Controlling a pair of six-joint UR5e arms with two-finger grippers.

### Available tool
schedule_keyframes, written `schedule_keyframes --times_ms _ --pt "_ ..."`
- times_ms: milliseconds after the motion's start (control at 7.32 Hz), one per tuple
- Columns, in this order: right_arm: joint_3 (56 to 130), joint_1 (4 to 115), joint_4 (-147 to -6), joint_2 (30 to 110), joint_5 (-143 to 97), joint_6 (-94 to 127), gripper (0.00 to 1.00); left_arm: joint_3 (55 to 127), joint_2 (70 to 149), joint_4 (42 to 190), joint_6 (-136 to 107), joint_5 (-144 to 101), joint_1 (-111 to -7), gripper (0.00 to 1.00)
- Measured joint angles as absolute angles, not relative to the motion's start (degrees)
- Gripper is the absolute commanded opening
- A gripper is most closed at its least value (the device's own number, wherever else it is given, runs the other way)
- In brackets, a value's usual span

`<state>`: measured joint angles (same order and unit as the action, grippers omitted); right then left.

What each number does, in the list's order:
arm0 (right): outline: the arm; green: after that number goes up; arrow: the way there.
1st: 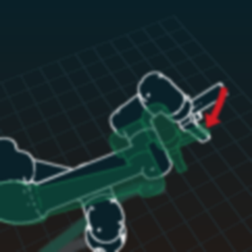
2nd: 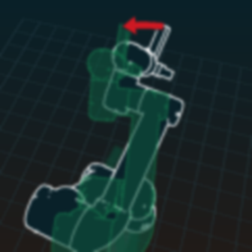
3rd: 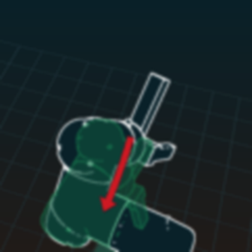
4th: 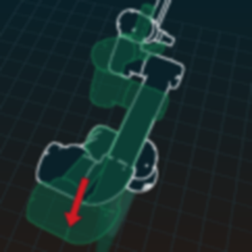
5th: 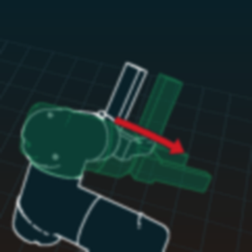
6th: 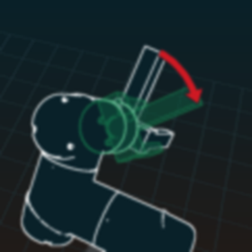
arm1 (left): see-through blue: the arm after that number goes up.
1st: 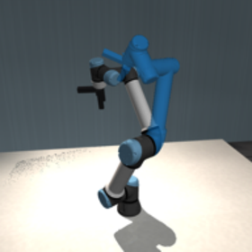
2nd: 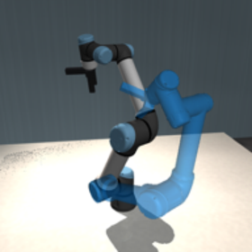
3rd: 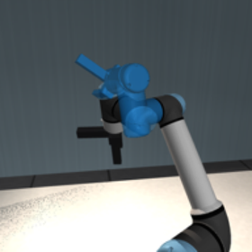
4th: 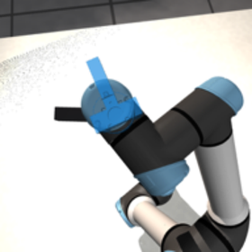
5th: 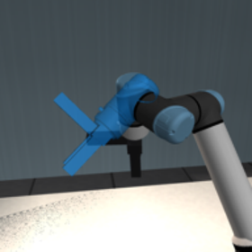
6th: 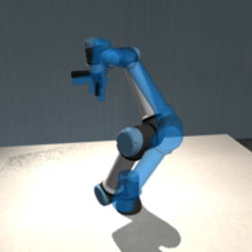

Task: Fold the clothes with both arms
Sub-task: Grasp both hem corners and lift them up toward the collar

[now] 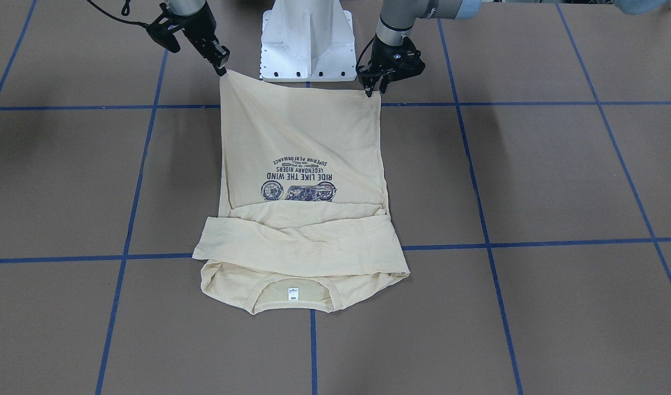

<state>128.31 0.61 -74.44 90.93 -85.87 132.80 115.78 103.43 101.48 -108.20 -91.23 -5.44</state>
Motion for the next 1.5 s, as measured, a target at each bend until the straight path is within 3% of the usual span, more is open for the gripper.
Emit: schedule_keyframes --times_ms 137,273,956,1502 --pt "128.3 0.6 -74.4 90.9 -85.9 132.8 0.00 115.4 103.5 101.5 -108.3 -91.2 -5.4 0.37" --pt "128.3 0.6 -74.4 90.9 -85.9 132.8 0.00 115.0 103.6 101.7 -108.3 -91.3 -5.5 0.00" --pt "128.5 0.9 -74.4 90.8 -86.0 132.8 0.00 116.4 104.4 102.3 -107.9 -92.8 -6.0 0.00" --pt "135.2 3.8 -74.6 94.2 -87.7 132.8 0.00 129.3 101.3 97.7 -107.8 -98.1 -7.5 0.00"
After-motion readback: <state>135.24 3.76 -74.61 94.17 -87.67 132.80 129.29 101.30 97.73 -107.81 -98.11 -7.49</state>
